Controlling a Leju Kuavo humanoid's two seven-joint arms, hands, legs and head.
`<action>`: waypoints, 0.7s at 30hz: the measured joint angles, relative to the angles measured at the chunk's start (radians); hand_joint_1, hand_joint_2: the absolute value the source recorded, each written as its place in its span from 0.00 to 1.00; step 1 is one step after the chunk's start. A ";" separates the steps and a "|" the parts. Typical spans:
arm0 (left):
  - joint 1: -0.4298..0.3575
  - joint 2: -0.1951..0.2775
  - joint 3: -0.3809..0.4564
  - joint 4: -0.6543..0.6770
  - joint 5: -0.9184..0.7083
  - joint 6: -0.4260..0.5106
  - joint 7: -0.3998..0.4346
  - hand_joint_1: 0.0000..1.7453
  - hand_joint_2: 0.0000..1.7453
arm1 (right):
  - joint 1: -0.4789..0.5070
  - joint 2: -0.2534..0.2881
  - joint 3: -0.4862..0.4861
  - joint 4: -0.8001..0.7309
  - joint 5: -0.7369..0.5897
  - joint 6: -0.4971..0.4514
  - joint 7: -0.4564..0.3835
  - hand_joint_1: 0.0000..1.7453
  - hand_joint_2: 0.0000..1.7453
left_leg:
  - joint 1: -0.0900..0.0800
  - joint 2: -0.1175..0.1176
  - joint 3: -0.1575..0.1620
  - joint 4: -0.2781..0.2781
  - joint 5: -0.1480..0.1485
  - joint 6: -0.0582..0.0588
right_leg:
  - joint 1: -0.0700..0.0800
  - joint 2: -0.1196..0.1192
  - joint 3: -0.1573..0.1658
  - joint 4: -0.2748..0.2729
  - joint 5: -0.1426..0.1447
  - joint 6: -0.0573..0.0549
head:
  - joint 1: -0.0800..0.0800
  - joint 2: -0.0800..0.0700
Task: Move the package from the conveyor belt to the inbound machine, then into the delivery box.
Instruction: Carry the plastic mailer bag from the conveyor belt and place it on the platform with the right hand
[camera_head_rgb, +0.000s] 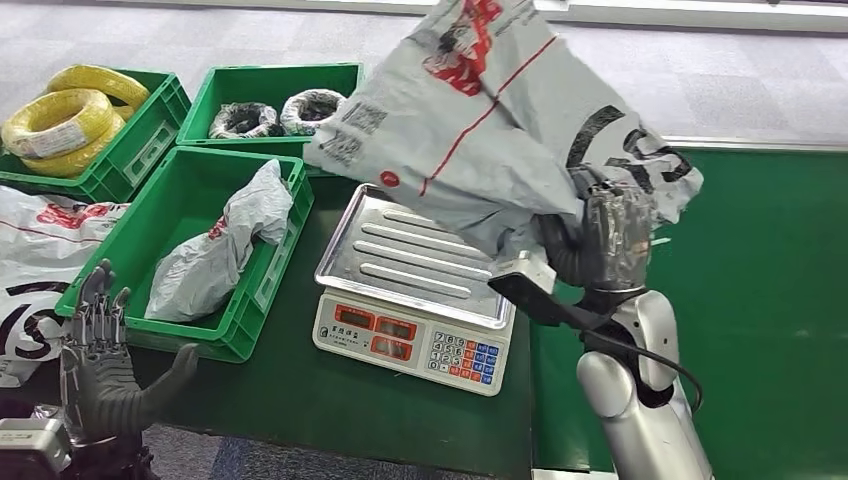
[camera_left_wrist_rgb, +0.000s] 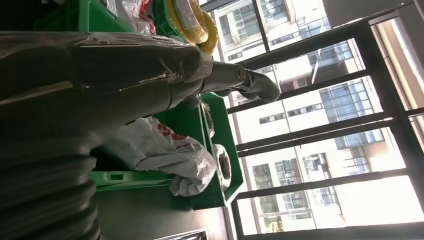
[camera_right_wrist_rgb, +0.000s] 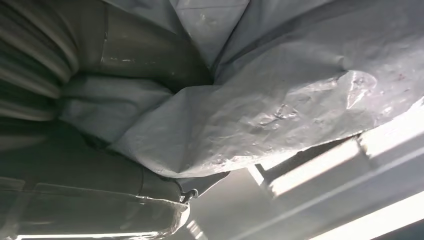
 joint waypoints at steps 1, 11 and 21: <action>-0.006 0.000 0.004 0.000 -0.002 -0.001 -0.002 0.00 1.00 | -0.005 0.010 0.030 0.003 0.006 0.035 0.003 1.00 1.00 | 0.000 0.000 0.000 0.000 0.000 0.000 | 0.000 0.000 0.000 0.000 0.000 0.000 | 0.000 0.000; 0.016 -0.001 0.062 -0.006 0.008 0.028 -0.019 0.00 1.00 | -0.050 0.058 0.145 0.174 0.103 0.317 0.225 0.75 1.00 | 0.000 -0.001 -0.001 0.000 0.000 0.000 | 0.000 -0.001 -0.001 0.000 0.000 0.000 | 0.000 0.000; 0.040 -0.008 0.077 -0.015 0.004 0.054 -0.006 0.00 1.00 | -0.057 0.031 0.156 0.267 0.135 0.337 0.281 0.00 1.00 | 0.000 -0.001 -0.001 0.000 0.000 0.000 | 0.000 -0.001 -0.001 0.000 0.000 0.000 | 0.000 0.000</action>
